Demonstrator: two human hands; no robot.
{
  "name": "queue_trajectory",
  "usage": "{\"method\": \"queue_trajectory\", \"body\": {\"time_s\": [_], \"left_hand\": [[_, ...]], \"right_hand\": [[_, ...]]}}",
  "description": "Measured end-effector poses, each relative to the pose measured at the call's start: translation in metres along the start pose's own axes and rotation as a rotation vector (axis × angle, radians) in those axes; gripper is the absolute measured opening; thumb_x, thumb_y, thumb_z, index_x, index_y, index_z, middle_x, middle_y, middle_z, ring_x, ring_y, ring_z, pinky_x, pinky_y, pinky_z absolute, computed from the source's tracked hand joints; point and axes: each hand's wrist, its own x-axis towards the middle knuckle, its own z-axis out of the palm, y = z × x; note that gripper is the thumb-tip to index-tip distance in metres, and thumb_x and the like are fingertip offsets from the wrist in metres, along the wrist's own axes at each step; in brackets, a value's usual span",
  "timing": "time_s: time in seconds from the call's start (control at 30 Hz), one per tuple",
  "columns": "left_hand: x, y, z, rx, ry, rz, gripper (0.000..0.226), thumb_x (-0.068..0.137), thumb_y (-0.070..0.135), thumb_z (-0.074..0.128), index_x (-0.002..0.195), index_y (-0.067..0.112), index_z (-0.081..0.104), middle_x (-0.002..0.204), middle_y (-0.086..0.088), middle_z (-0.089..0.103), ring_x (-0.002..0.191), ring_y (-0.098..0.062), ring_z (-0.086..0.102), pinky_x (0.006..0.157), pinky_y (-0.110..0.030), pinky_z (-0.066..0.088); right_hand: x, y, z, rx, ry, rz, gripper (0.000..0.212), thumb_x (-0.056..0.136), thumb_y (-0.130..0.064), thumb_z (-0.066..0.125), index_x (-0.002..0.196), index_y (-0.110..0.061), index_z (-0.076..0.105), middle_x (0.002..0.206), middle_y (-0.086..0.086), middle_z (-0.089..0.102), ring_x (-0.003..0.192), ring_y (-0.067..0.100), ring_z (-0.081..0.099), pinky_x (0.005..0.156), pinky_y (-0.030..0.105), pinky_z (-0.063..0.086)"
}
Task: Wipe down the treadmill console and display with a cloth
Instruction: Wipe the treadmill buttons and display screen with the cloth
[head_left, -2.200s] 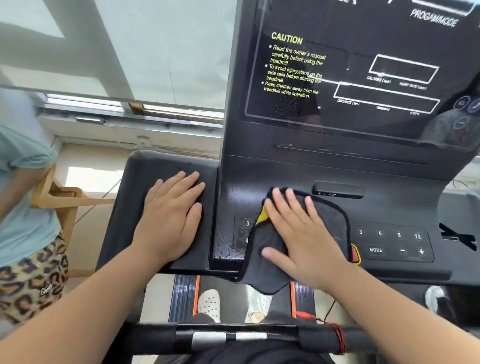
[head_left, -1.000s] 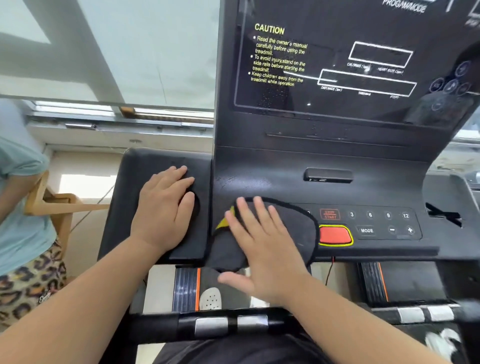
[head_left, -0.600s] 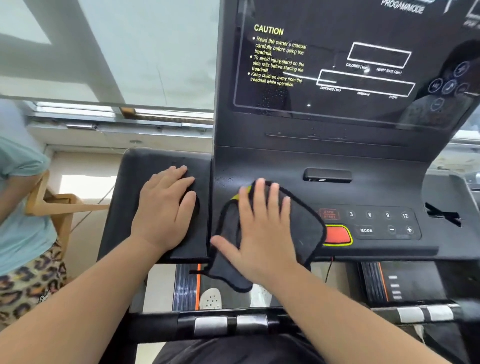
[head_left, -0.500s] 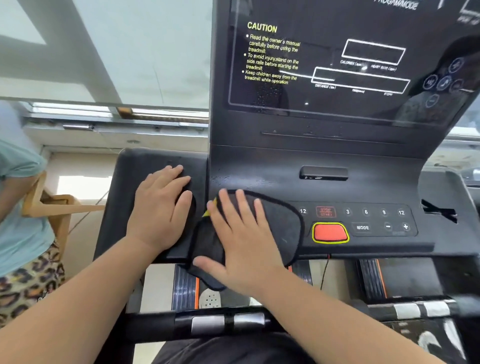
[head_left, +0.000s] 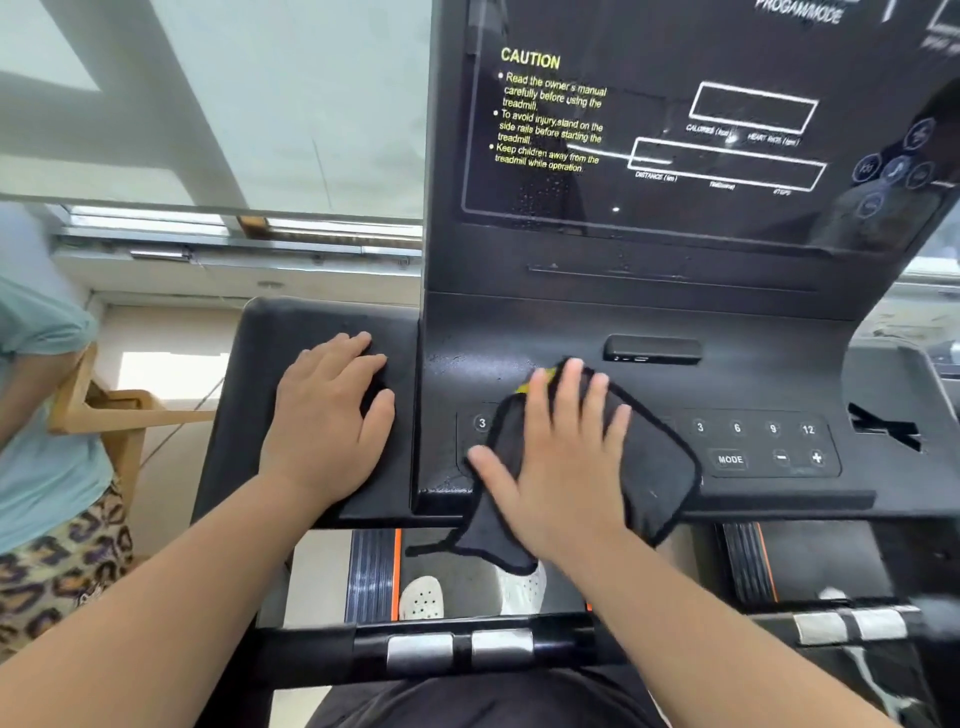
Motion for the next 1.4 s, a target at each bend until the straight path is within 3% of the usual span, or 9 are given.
{"method": "queue_trajectory", "body": {"time_s": [0.13,0.23,0.3,0.47,0.63,0.8,1.0,1.23,1.4], "left_hand": [[0.001,-0.002,0.001,0.002,0.012,0.008,0.057,0.092,0.041,0.037,0.129,0.008,0.065,0.146,-0.012,0.056,0.14,-0.033,0.046,0.116,-0.056,0.032],[0.001,-0.002,0.0,-0.003,0.013,0.018,0.057,0.093,0.04,0.036,0.129,0.008,0.065,0.145,-0.013,0.057,0.139,-0.033,0.046,0.115,-0.057,0.033],[0.001,-0.003,0.001,-0.02,0.019,0.021,0.057,0.094,0.041,0.036,0.129,0.007,0.066,0.145,-0.013,0.057,0.139,-0.034,0.047,0.115,-0.056,0.033],[0.0,-0.004,-0.001,-0.037,-0.005,0.006,0.061,0.093,0.045,0.034,0.134,0.009,0.064,0.149,-0.01,0.054,0.143,-0.031,0.042,0.12,-0.054,0.027],[-0.007,-0.004,-0.006,0.13,-0.093,0.036,0.069,0.09,0.052,0.033,0.142,0.012,0.055,0.156,-0.009,0.045,0.148,-0.031,0.033,0.123,-0.054,0.021],[-0.016,-0.018,-0.013,0.268,-0.125,-0.046,0.072,0.092,0.054,0.027,0.152,0.018,0.042,0.162,-0.011,0.034,0.152,-0.033,0.025,0.123,-0.055,0.015],[-0.014,-0.016,-0.012,0.222,-0.073,-0.038,0.064,0.094,0.046,0.031,0.144,0.013,0.052,0.155,-0.015,0.045,0.144,-0.039,0.036,0.119,-0.059,0.023],[-0.014,-0.016,-0.013,0.204,-0.068,-0.039,0.061,0.095,0.042,0.031,0.144,0.013,0.053,0.154,-0.014,0.045,0.144,-0.038,0.037,0.12,-0.058,0.022],[-0.015,-0.016,-0.014,0.194,-0.061,-0.036,0.061,0.095,0.042,0.031,0.144,0.013,0.053,0.154,-0.015,0.046,0.143,-0.038,0.037,0.119,-0.058,0.022]], "right_hand": [[-0.011,-0.039,0.01,-0.018,-0.02,-0.468,0.093,0.093,-0.081,0.021,0.163,-0.021,0.016,0.173,0.007,0.004,0.158,0.036,-0.005,0.123,0.066,0.008],[-0.018,-0.026,0.016,-0.028,0.006,-0.659,0.084,0.095,-0.076,0.033,0.163,-0.028,0.02,0.173,-0.001,0.007,0.159,0.029,-0.004,0.126,0.061,0.004],[-0.022,-0.002,0.018,-0.031,0.018,-0.61,0.085,0.095,-0.076,0.034,0.163,-0.028,0.018,0.173,-0.001,0.008,0.159,0.03,-0.002,0.125,0.062,0.008],[-0.009,0.061,0.008,-0.09,-0.01,-0.109,0.099,0.091,-0.081,0.007,0.163,-0.014,0.015,0.171,0.02,0.007,0.157,0.043,0.004,0.124,0.066,0.01],[0.009,0.039,0.002,-0.076,-0.013,-0.032,0.114,0.085,-0.088,-0.004,0.163,-0.006,0.005,0.166,0.034,0.0,0.156,0.046,-0.005,0.126,0.06,0.006],[0.013,0.001,-0.004,-0.089,-0.055,-0.398,0.105,0.09,-0.085,0.013,0.164,-0.011,0.004,0.171,0.019,-0.009,0.156,0.039,-0.015,0.127,0.058,0.004],[0.02,-0.006,0.004,-0.12,-0.067,-0.856,0.086,0.096,-0.077,0.028,0.164,-0.027,0.01,0.172,0.001,-0.001,0.159,0.028,-0.007,0.127,0.051,-0.005],[0.088,0.003,-0.023,-0.254,0.053,-0.771,0.086,0.096,-0.077,0.027,0.164,-0.027,0.011,0.173,0.0,0.0,0.159,0.027,-0.006,0.126,0.052,-0.01],[0.049,-0.024,-0.009,-0.078,0.006,-0.625,0.093,0.093,-0.079,0.031,0.165,-0.024,0.009,0.173,0.002,-0.006,0.158,0.027,-0.013,0.127,0.057,-0.003]]}}
